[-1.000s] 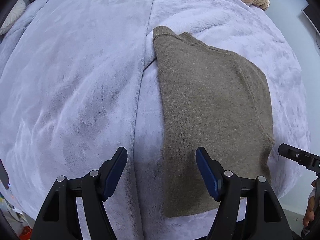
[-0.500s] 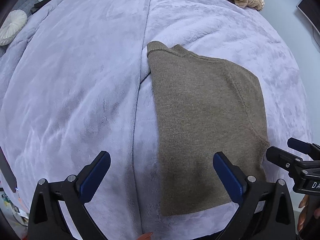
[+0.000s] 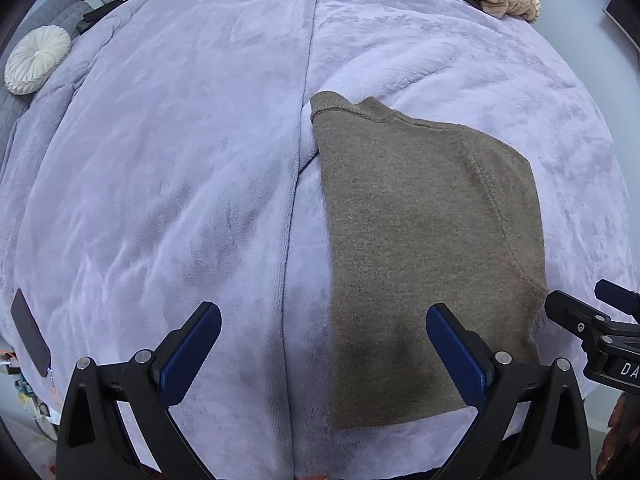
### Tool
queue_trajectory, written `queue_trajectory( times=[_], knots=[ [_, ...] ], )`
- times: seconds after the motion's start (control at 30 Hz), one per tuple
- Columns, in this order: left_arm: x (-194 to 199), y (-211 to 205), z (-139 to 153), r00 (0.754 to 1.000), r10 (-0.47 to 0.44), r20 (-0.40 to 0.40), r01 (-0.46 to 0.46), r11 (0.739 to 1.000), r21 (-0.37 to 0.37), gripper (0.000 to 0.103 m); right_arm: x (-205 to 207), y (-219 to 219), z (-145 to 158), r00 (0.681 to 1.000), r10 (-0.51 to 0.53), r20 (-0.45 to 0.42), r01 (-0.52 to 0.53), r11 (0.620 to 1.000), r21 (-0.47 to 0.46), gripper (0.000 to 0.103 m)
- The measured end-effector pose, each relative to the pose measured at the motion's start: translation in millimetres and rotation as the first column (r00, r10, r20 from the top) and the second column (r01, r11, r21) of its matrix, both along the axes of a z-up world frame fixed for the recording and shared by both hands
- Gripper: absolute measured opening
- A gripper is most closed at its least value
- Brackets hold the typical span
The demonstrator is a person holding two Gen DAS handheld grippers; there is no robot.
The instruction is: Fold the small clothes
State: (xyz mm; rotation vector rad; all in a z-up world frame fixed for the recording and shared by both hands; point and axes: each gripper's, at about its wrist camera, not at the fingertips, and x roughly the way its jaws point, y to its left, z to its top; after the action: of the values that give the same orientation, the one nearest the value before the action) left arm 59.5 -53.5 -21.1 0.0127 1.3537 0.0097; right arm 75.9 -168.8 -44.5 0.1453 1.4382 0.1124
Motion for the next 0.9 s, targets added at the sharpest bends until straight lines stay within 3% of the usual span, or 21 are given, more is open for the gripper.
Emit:
queue_trajectory(
  times=[0.9],
  knots=[
    [2.3,2.0,-2.7,1.000,0.007,-0.026,-0.007,1.000,0.012,0.103,2.4,2.0,-0.9,1.000,0.002,-0.005,-0.002,1.000,-0.006,0.103]
  ],
)
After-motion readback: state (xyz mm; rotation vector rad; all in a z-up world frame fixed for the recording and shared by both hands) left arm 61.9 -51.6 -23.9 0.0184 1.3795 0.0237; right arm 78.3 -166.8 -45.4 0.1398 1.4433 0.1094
